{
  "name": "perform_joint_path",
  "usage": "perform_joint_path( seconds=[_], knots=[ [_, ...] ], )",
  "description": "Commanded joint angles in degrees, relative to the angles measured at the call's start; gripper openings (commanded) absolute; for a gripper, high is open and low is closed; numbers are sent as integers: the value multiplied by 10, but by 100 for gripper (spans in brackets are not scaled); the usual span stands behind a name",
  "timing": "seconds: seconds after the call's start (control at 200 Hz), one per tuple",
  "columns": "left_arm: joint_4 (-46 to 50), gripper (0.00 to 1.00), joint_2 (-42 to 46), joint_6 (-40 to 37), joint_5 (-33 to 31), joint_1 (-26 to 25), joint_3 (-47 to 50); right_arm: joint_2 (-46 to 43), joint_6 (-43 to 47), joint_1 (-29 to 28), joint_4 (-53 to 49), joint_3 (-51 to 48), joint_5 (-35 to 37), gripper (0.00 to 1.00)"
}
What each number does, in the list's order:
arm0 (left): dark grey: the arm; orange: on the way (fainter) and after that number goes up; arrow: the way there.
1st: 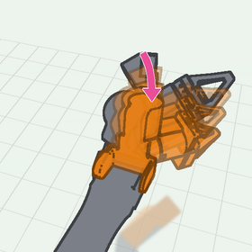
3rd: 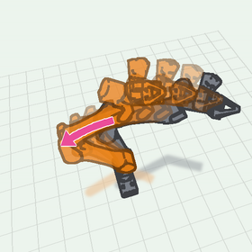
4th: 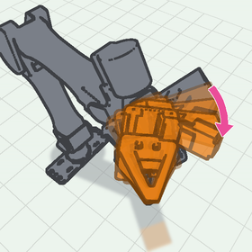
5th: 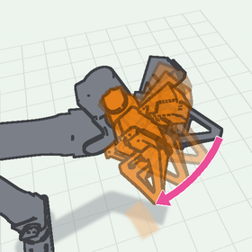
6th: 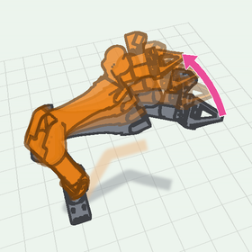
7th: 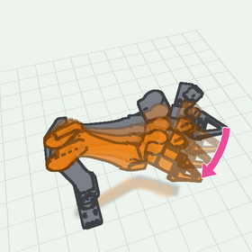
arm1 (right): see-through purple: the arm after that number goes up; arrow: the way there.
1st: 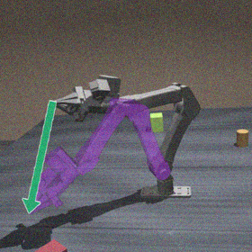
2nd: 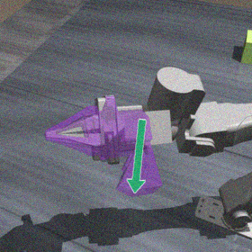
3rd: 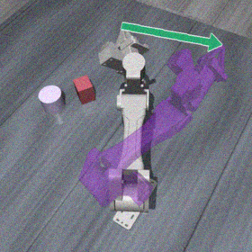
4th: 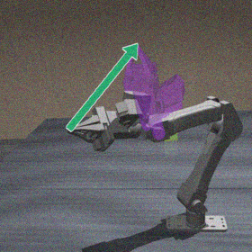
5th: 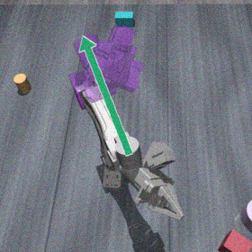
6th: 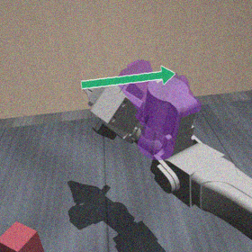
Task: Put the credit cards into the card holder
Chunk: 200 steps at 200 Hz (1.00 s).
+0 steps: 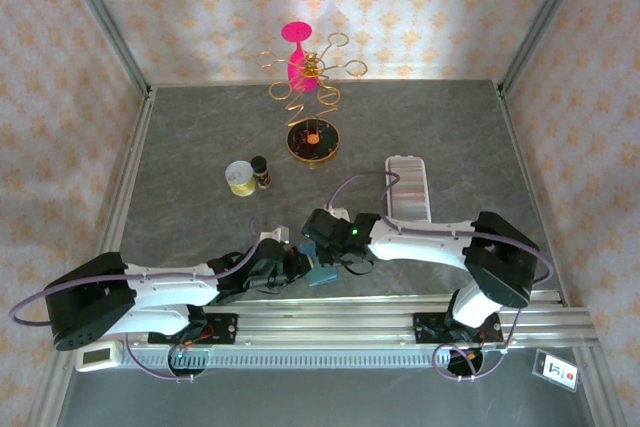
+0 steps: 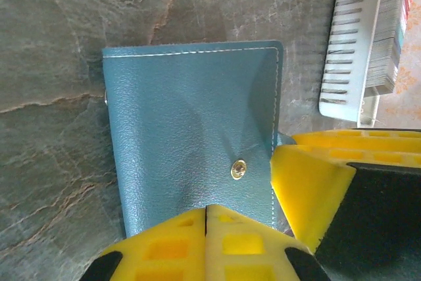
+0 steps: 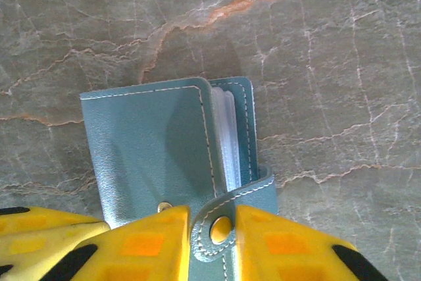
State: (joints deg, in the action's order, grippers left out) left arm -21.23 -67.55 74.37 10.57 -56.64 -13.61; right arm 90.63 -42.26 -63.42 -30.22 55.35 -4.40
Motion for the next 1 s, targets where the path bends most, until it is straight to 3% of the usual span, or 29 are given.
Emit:
perform_joint_path(
  seconds=[0.0, 0.355, 0.551, 0.831, 0.996],
  knots=[
    [-18, 0, -6, 5, 5, -4, 3, -1, 4, 2, -19, 10, 24, 20],
    [-17, 0, -16, 1, 9, -4, -2, -5, 4, 2, -20, 20, 34, 20],
    [-18, 0, -25, -1, 14, -5, -4, -8, 4, 3, -16, 23, 35, 27],
    [-21, 0, -32, -2, 15, -4, -5, -8, 4, 3, -16, 20, 37, 19],
    [-20, 0, -32, -3, 15, -4, -7, 1, 6, 2, -17, 20, 37, 20]
  ],
)
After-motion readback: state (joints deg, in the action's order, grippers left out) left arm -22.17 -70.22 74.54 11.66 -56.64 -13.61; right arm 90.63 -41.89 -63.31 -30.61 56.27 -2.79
